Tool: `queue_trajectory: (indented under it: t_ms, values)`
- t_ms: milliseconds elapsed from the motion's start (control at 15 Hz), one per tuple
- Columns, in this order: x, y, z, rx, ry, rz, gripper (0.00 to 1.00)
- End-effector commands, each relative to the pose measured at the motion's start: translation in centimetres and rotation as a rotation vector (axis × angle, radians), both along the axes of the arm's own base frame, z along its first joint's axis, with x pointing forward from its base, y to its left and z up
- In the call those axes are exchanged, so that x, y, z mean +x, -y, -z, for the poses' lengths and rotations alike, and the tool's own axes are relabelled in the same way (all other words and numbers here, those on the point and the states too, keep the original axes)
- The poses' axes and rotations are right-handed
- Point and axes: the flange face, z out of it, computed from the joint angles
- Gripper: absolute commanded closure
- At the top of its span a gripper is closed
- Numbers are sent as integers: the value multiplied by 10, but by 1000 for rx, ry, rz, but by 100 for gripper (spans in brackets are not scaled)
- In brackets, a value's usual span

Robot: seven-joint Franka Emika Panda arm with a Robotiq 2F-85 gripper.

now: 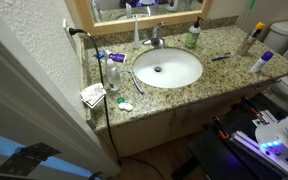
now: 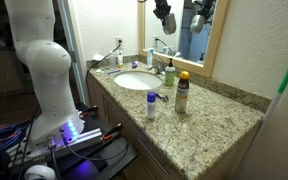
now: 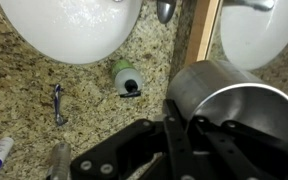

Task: Move the silver cup to the right

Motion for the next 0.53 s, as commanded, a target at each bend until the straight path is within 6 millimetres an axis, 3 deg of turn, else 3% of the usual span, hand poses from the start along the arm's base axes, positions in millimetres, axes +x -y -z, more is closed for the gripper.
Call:
queue_trajectory:
  t_ms: [0,133,200,267,467]
  values:
    - [-20,74,-5,109,25,171,98]
    - [-30,110,-1,188,33,257,98]
    - [-31,116,-3,233,49,291,98]
    - [-21,109,-3,163,22,236,93]
    - [-25,123,-3,205,28,278,93]
